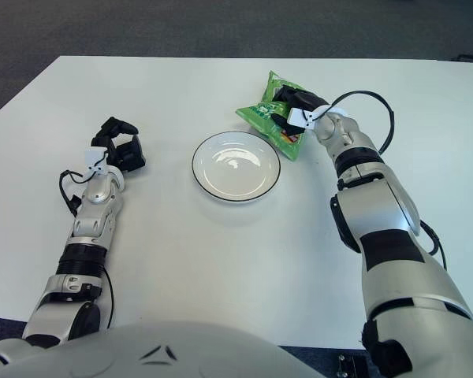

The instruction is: Put the snack into the plate.

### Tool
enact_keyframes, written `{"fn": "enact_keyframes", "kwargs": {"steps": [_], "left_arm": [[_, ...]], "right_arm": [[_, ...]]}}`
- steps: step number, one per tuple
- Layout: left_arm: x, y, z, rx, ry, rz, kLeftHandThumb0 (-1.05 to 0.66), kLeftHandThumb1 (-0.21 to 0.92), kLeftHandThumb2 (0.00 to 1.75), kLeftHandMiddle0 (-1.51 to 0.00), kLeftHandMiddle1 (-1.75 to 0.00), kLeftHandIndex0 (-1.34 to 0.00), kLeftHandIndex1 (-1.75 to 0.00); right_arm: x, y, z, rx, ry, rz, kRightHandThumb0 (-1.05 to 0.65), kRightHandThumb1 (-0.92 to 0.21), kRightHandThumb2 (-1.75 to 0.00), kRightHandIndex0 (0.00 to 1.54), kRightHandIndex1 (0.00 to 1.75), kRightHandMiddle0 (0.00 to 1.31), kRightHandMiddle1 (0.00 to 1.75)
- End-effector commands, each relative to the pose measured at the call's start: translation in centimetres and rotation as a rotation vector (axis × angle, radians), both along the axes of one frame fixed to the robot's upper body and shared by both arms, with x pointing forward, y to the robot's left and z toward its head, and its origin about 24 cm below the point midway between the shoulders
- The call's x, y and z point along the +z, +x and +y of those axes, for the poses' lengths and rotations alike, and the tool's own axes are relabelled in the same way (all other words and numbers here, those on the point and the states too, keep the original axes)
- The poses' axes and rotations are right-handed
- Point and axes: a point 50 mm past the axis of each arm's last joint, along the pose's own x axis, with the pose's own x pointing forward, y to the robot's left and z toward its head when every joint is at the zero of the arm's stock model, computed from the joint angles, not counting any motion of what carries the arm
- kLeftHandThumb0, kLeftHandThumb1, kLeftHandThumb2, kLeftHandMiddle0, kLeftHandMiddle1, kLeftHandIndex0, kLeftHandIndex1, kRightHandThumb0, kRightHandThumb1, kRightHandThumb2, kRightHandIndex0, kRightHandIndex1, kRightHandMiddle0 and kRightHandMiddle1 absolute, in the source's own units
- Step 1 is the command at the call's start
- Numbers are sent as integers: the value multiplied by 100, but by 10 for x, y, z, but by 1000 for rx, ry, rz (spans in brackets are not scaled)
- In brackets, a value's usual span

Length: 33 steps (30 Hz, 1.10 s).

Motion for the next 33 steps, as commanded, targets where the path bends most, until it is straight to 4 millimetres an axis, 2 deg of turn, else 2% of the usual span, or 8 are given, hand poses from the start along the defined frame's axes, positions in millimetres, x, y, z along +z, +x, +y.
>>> {"fn": "enact_keyframes", "kwargs": {"steps": [1,13,23,29,33], "left_arm": [[-63,-39,-2,46,-35,229,-50,27,137,-131,-175,-65,-175],[-63,-37,-2,59,-49,232,-50,26,139,-131,-175,-66,-175],[-63,-38,-2,48,-47,230,-50,26,138,-130,-175,-66,-175],[-63,-38,-2,55,-40,231,-50,26,138,-130,-175,-66,-175],[-62,-38,-2,50,-36,223,-51,25,140,-131,-175,-67,-175]], "right_arm": [[-26,-9,-15,-61,-70,129,-96,-92,-102,0,0,0,85],[-33,-14,-25,-71,-144,156,-97,-92,-108,0,0,0,78],[-43,-20,-31,-67,-165,181,-98,-92,-102,0,0,0,70],[-46,-22,-33,-67,-198,197,-95,-92,-92,0,0,0,68],[-46,-22,-35,-69,-214,200,-89,-92,-75,0,0,0,76]]}}
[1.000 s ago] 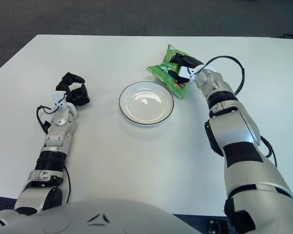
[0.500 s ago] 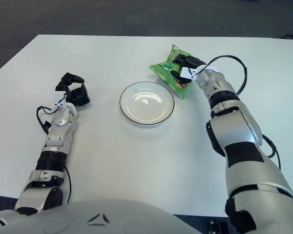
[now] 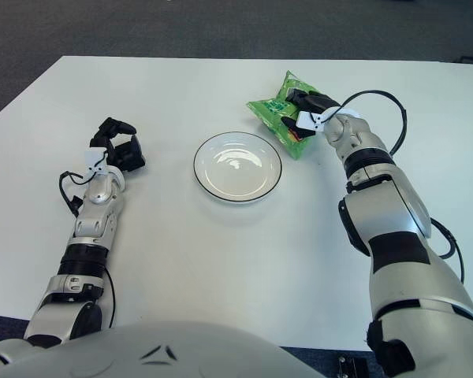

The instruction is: Put the snack into the plate.

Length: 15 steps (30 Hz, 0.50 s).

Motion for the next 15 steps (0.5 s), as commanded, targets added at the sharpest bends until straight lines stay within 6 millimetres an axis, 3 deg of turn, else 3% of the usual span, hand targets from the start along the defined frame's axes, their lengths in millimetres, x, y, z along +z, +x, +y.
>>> {"fn": "enact_keyframes", "kwargs": {"steps": [1,3,6,7,8,9,11,12,13,15], "left_arm": [[-62,-37,-1,26,-27,221,-51,24,141,-131,-175,-67,-175],[-62,-37,-1,29,-24,220,-51,24,141,-132,-175,-68,-175],[-62,-37,-1,31,-22,226,-51,23,142,-132,-175,-68,-175],[-62,-37,-1,31,-22,227,-51,23,142,-132,-175,-68,-175],[-62,-37,-1,31,-22,228,-51,23,142,-132,-175,-68,-175],[-62,-38,-1,29,-21,226,-51,23,142,-132,-175,-68,-175],[-61,-38,-1,28,-21,224,-51,23,142,-132,-175,-68,-175],[-61,-38,-1,29,-20,223,-51,23,142,-132,-175,-68,-175],[-61,-38,-2,33,-19,225,-51,24,141,-131,-175,-68,-175],[-61,-38,-2,37,-17,228,-51,25,140,-131,-175,-67,-175]], "right_arm": [[-41,-18,-16,-46,-84,166,-85,-91,-71,1,1,0,86],[-41,-18,-17,-49,-91,154,-79,-88,-68,6,5,0,102],[-41,-18,-17,-47,-104,130,-62,-66,-88,1,70,3,142],[-40,-18,-18,-46,-110,121,-57,-68,-85,1,81,8,148],[-40,-18,-19,-46,-114,115,-51,-65,-89,1,107,19,158],[-40,-18,-20,-50,-113,107,-49,-63,-91,1,116,24,161],[-40,-19,-21,-54,-111,100,-46,-50,-108,6,149,41,169],[-39,-18,-21,-60,-102,97,-46,-47,-112,7,154,45,170],[-38,-18,-22,-69,-92,87,-30,-32,-126,32,150,58,172],[-38,-18,-22,-78,-82,74,-15,-15,-142,57,145,70,173]]}}
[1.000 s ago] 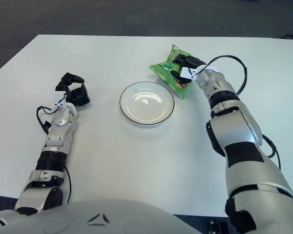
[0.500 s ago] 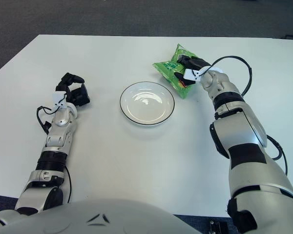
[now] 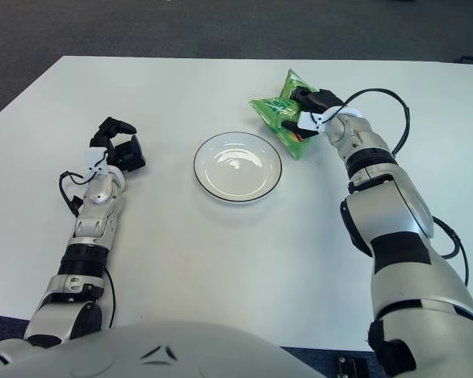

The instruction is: Put the snack into the plate.

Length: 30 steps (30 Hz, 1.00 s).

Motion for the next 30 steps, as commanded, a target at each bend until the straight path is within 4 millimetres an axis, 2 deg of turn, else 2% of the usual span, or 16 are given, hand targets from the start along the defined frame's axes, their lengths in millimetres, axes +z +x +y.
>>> {"fn": "enact_keyframes", "kwargs": {"steps": [1,5,9,19,30], "left_arm": [[-62,-38,-1,41,-26,237,-50,25,139,-131,-175,-66,-175],[-62,-36,-2,52,-25,251,-50,26,138,-130,-175,-65,-175],[-61,-36,-3,47,-30,237,-50,26,138,-130,-175,-65,-175],[-61,-35,-3,36,-32,224,-49,27,136,-131,-175,-64,-175],[-61,-35,-4,23,-37,218,-49,29,134,-130,-175,-63,-175]], "right_arm": [[-45,-18,-15,-65,-49,162,-10,-9,-148,67,143,75,174],[-43,-18,-17,-89,-38,88,-2,5,-160,89,138,80,174],[-41,-18,-20,-103,9,62,0,8,-165,94,143,77,175],[-30,-16,-20,-80,37,-6,0,8,-170,93,157,72,175],[-2,-7,-22,-98,105,-67,0,6,-170,90,164,69,175]]}}
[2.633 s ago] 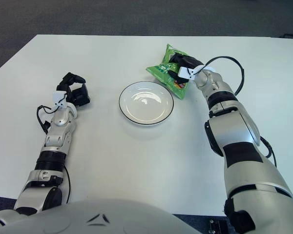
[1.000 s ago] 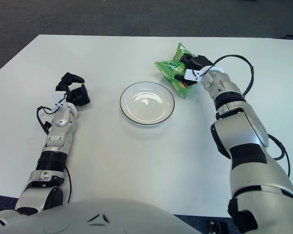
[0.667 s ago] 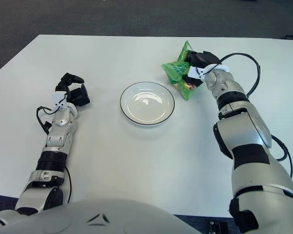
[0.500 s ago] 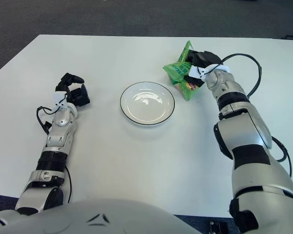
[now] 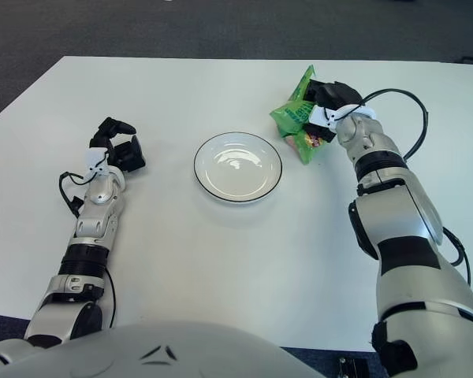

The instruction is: Put the snack into the plate.

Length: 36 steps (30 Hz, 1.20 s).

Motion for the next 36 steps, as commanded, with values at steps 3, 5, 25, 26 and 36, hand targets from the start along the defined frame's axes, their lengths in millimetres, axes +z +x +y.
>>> {"fn": "enact_keyframes", "kwargs": {"steps": [3,5,25,26,36], "left_arm": [[-60,-34,-4,6,-47,217,-49,30,134,-130,-175,-62,-175],[-60,-34,-4,2,-50,213,-48,30,134,-130,-175,-62,-175],[-62,-33,-3,2,-55,223,-47,35,127,-129,-175,-58,-175],[-62,-33,-3,4,-55,223,-47,35,127,-128,-175,-58,-175],[-62,-32,-3,-7,-50,224,-47,34,128,-128,-175,-59,-175]], "right_arm": [[-12,-5,-9,-24,30,77,0,5,-171,89,166,68,175],[-8,-5,-9,-20,49,54,0,5,-171,89,167,68,175],[56,-3,1,90,183,-209,0,5,-173,86,172,68,175],[59,-4,2,100,187,-222,0,5,-172,86,172,68,175],[79,-14,12,182,238,-319,0,5,-171,89,167,68,175]]}}
